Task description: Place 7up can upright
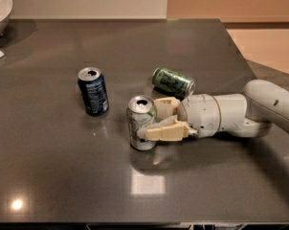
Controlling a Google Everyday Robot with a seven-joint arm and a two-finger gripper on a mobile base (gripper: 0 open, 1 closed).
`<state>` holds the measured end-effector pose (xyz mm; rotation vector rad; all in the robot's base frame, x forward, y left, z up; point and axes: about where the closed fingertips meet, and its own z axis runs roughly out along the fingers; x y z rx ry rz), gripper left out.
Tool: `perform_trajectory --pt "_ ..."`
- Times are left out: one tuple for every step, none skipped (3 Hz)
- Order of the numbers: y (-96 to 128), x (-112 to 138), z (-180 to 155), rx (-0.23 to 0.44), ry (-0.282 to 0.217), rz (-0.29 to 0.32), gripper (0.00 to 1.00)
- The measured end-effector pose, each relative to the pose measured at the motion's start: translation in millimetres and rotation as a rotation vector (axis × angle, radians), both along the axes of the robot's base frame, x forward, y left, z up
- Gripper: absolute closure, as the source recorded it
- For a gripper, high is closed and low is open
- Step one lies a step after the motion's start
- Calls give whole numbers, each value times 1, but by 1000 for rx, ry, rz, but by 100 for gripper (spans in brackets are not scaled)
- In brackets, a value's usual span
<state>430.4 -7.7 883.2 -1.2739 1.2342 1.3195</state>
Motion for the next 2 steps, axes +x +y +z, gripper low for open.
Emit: perform_trajectory --pt "2 -1 1 0 -1 4 0" --pt "2 -1 1 0 -1 4 0"
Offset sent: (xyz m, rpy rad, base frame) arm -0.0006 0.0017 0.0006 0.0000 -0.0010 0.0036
